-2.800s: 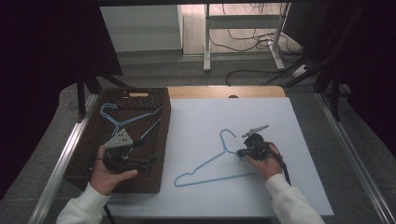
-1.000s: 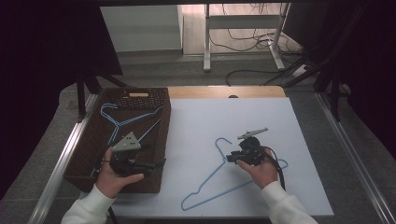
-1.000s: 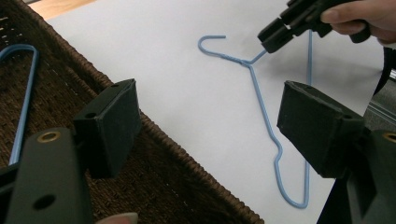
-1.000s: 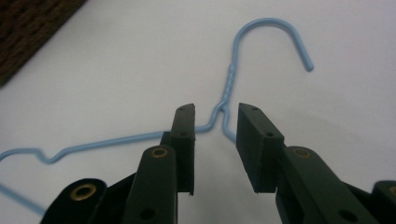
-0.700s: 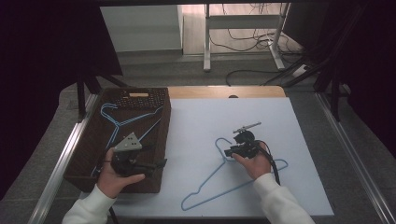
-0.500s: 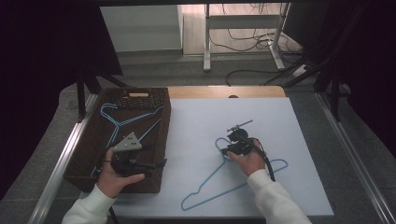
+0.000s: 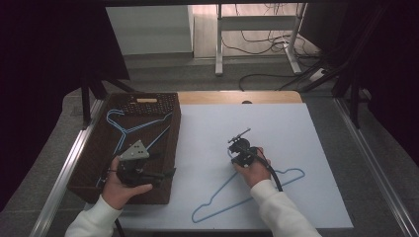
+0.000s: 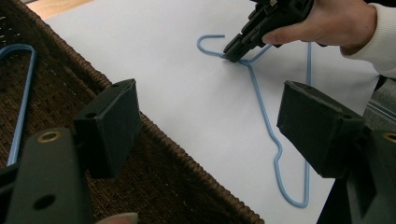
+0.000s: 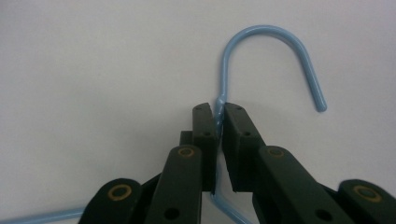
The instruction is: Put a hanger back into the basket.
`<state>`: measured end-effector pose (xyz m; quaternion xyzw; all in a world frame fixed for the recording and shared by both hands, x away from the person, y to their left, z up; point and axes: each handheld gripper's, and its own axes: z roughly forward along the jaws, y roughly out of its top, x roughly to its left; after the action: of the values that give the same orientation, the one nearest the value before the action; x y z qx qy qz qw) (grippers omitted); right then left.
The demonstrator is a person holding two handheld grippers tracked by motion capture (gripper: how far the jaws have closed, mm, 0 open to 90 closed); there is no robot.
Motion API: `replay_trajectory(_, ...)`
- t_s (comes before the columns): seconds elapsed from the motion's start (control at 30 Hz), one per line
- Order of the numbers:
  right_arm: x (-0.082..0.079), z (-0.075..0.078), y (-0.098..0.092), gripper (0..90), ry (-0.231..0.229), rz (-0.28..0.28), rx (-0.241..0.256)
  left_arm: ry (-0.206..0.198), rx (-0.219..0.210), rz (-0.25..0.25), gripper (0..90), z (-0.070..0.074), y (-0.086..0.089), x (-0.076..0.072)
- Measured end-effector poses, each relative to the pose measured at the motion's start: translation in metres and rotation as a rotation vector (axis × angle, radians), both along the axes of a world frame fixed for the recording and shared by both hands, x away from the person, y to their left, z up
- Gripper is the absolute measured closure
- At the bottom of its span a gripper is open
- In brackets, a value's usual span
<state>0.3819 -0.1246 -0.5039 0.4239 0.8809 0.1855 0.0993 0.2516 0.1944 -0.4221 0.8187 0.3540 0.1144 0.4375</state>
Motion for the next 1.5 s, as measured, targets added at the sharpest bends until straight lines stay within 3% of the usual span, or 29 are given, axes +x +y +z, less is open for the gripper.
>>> replay_trajectory(0.2, 0.0, 0.0, -0.004, 85.5, 0.005, -0.028, 0.038, 0.001, 0.004, -0.008, 21.1, 0.0, -0.004, -0.001)
replay_trajectory(0.37, -0.006, 0.002, -0.007, 85.8, -0.037, -0.027, 0.07, 0.0, 0.009, -0.02, 21.1, 0.001, -0.009, -0.001)
replay_trajectory(0.8, -0.018, 0.028, -0.025, 85.8, -0.129, -0.027, 0.21, 0.039, 0.008, -0.043, 21.3, 0.002, -0.03, 0.005)
replay_trajectory(1.5, -0.027, 0.038, -0.036, 85.8, -0.175, -0.028, 0.277, 0.112, 0.063, -0.116, 21.5, -0.008, -0.087, 0.013)
